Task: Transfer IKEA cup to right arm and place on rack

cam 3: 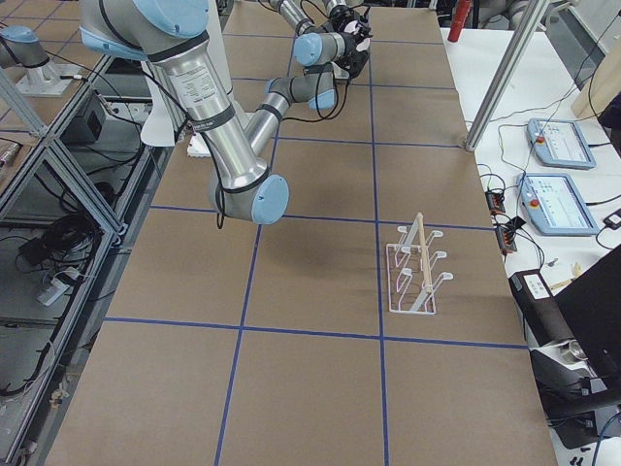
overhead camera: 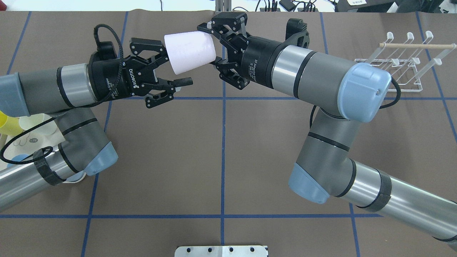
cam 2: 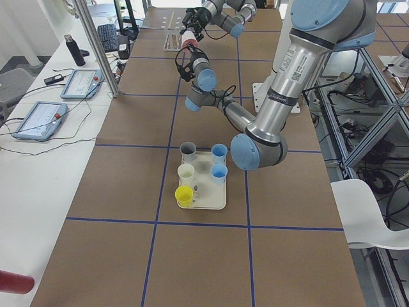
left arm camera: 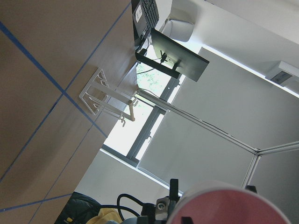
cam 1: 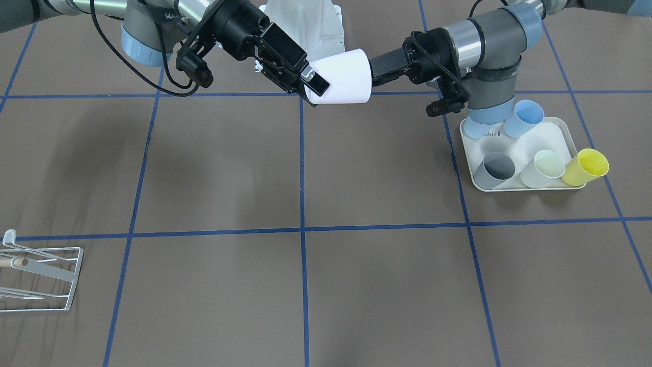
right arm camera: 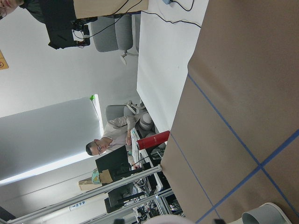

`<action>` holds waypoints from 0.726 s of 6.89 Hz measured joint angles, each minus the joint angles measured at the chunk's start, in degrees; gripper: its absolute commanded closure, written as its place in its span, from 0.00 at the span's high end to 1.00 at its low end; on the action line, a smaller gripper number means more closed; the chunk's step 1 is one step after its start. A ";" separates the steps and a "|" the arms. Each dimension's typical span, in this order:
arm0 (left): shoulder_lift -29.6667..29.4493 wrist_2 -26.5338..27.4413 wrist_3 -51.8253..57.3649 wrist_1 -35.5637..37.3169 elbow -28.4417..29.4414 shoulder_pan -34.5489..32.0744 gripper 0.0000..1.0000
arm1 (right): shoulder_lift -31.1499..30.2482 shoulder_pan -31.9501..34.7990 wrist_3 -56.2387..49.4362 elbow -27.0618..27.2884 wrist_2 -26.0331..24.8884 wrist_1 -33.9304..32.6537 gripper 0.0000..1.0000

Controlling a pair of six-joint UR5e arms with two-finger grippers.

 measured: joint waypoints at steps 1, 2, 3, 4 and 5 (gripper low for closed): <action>0.16 0.00 0.26 0.02 0.12 -0.07 1.00 | -0.03 0.04 -0.02 0.06 0.00 0.00 0.00; 0.40 -0.02 0.92 0.05 0.41 -0.17 1.00 | -0.12 0.20 -0.08 0.23 0.02 0.00 0.00; 0.61 -0.11 1.88 0.16 0.68 -0.32 1.00 | -0.35 0.39 -0.19 0.37 0.06 0.00 0.00; 0.77 -0.22 2.58 0.29 0.78 -0.48 1.00 | -1.01 0.84 -0.35 0.61 0.12 0.00 0.00; 1.04 -0.33 2.93 0.32 0.79 -0.66 1.00 | -2.53 1.93 -0.92 1.11 0.35 0.00 0.00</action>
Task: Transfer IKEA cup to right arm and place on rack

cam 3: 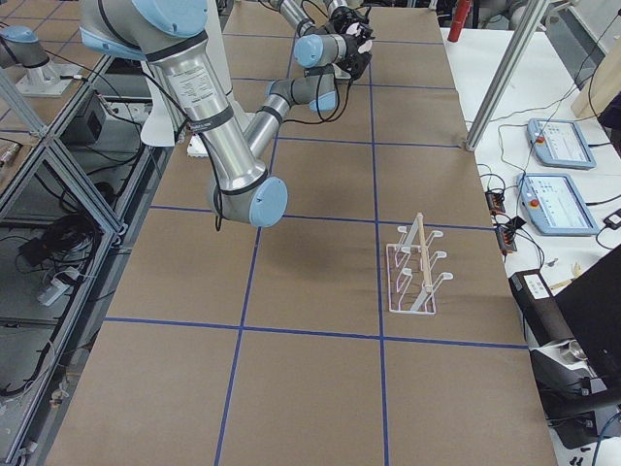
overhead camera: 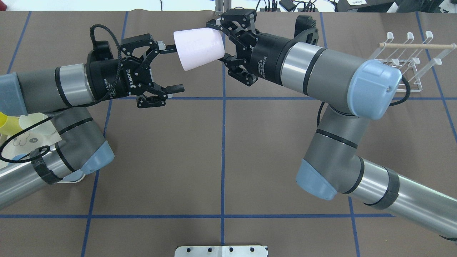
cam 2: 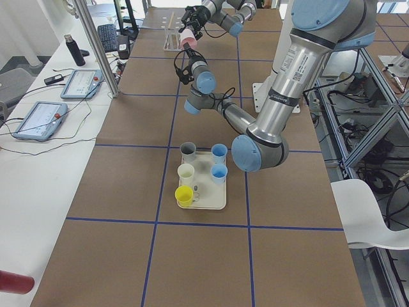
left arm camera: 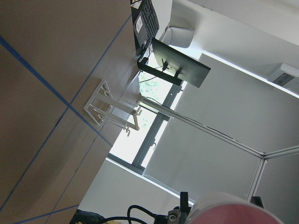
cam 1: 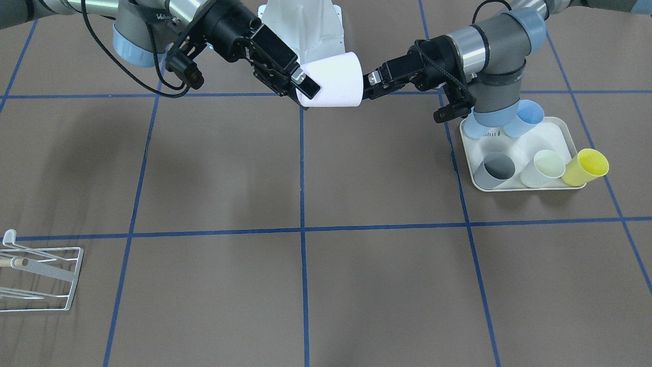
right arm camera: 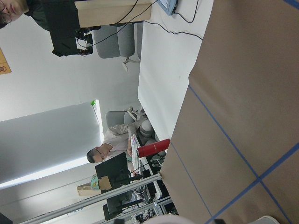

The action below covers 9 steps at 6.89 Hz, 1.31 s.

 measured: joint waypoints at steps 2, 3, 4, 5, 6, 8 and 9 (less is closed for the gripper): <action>1.13 -0.16 1.81 0.06 0.05 -0.23 1.00 | -4.48 2.68 -6.11 0.74 0.82 -0.02 0.00; 1.43 -0.16 2.86 0.08 0.13 -0.25 1.00 | -7.10 4.94 -11.93 0.85 2.42 -0.11 0.00; 1.53 -0.13 3.50 0.09 0.29 -0.28 1.00 | -9.79 8.72 -19.26 0.72 5.06 -0.74 0.00; 1.57 -0.07 4.02 0.12 0.63 -0.27 1.00 | -11.46 13.18 -26.70 0.53 7.46 -3.95 0.00; 1.60 0.06 4.41 0.14 1.08 -0.17 1.00 | -12.27 17.52 -36.28 0.60 9.12 -10.30 0.00; 1.63 0.30 4.60 0.63 1.49 0.09 1.00 | -16.35 22.80 -53.96 0.81 9.51 -17.60 0.00; 1.63 0.37 4.59 0.83 1.51 0.13 1.00 | -19.67 24.46 -59.83 0.98 8.80 -18.29 0.00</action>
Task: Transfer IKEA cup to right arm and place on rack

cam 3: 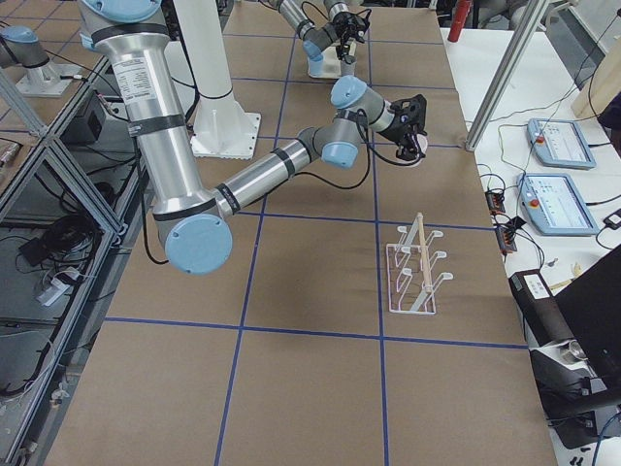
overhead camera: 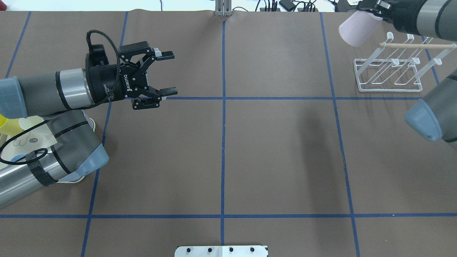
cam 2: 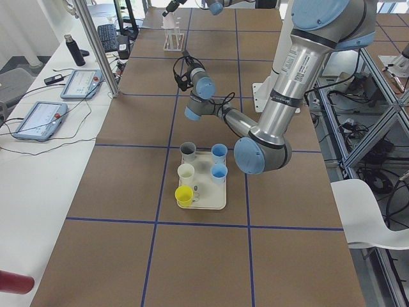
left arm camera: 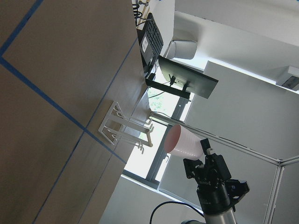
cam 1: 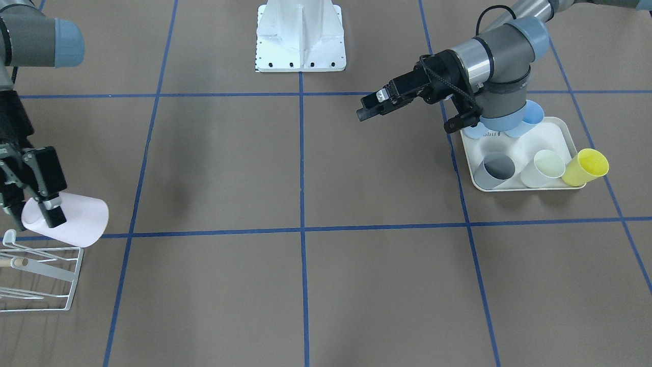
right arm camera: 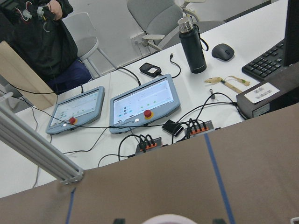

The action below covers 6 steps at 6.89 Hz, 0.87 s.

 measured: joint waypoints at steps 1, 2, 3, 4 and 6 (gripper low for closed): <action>0.02 0.03 -0.02 0.10 0.02 0.01 1.00 | -3.56 0.80 -5.04 0.32 -1.68 -0.04 0.00; 0.06 0.04 0.00 0.13 0.01 -0.02 1.00 | -6.81 1.02 -9.65 0.69 -3.53 0.16 0.00; 0.11 0.04 0.00 0.15 -0.03 -0.05 1.00 | -8.72 1.07 -12.13 0.81 -4.21 0.29 0.00; 0.31 0.07 -0.04 0.15 -0.11 -0.05 1.00 | -9.65 1.06 -13.01 0.64 -4.29 0.34 0.00; 0.79 0.12 -0.02 0.12 -0.21 -0.06 1.00 | -10.23 0.97 -13.27 -0.07 -4.35 0.36 0.00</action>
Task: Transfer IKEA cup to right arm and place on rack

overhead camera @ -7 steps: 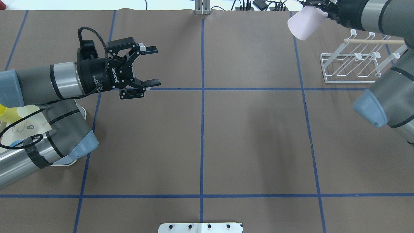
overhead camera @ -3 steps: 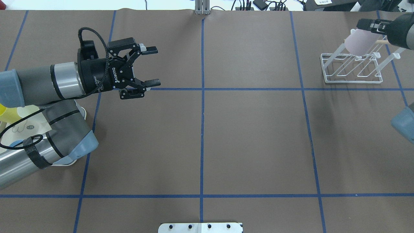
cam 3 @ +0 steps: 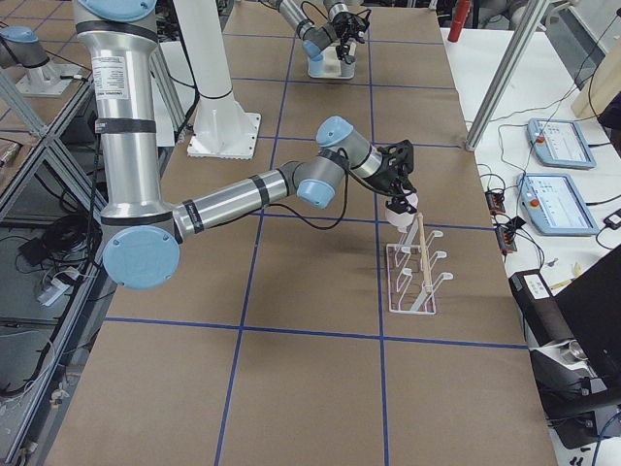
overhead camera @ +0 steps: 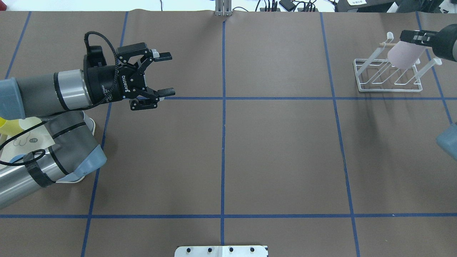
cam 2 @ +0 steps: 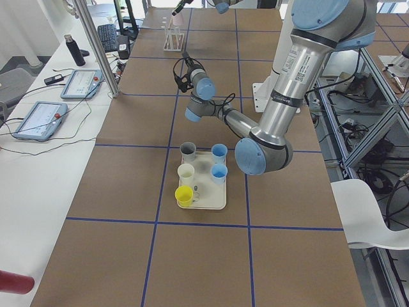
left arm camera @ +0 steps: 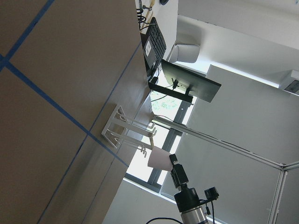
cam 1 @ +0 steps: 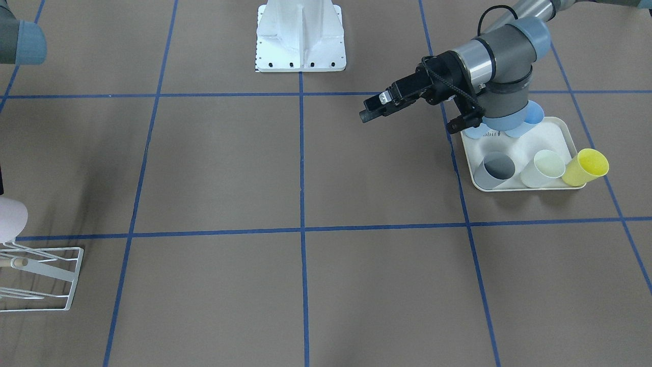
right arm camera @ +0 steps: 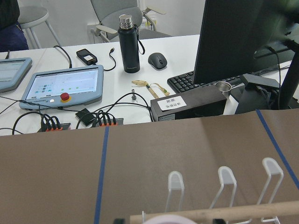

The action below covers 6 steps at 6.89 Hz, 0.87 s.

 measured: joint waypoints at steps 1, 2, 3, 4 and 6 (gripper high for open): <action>0.05 0.00 0.00 0.00 -0.05 0.00 1.00 | 0.00 -0.02 0.12 -0.53 -0.06 0.00 0.00; 0.07 0.01 0.00 -0.01 -0.09 0.00 1.00 | -0.02 -0.02 0.22 -1.10 -0.07 0.00 0.00; 0.09 0.01 -0.02 -0.01 -0.13 0.00 1.00 | -0.01 -0.03 0.24 -1.85 -0.06 0.00 0.00; 0.09 0.01 -0.03 -0.01 -0.17 0.00 1.00 | -0.04 -0.07 0.26 -2.57 -0.04 0.00 0.00; 0.09 0.01 -0.04 -0.01 -0.20 0.00 1.00 | -0.07 -0.23 0.36 -3.64 0.14 0.01 0.00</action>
